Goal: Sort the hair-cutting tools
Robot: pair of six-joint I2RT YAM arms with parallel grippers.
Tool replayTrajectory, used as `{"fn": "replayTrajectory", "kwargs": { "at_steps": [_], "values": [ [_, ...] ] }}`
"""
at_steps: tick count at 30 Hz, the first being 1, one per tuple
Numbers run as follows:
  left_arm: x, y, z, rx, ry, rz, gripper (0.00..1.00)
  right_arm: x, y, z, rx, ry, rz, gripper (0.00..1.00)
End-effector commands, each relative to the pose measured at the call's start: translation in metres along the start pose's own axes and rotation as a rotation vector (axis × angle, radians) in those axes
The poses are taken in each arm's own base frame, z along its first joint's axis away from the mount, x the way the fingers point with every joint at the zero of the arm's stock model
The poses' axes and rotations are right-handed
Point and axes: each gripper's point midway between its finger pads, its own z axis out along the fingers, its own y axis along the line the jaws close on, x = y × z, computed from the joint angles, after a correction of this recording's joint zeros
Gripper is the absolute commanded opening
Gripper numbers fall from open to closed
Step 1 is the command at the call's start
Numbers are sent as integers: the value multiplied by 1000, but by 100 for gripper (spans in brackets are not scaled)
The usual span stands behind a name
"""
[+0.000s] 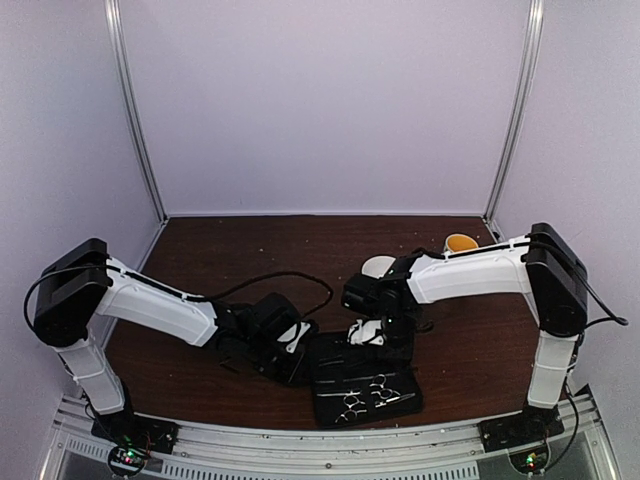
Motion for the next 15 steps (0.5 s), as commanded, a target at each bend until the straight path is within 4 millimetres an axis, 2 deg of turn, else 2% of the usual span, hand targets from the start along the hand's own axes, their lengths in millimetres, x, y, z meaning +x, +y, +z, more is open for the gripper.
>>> {"fn": "replayTrajectory", "kwargs": {
  "at_steps": [1, 7, 15],
  "values": [
    [-15, -9, 2, 17, -42, 37, 0, 8, 9, 6, -11, 26, -3, 0],
    [-13, -7, 2, 12, -39, 40, 0, 24, 1, 3, 14, 18, 61, 0],
    [-19, -12, 2, 23, -48, 55, 0, 21, -9, -3, 58, 16, 78, 0]
  ]
}}
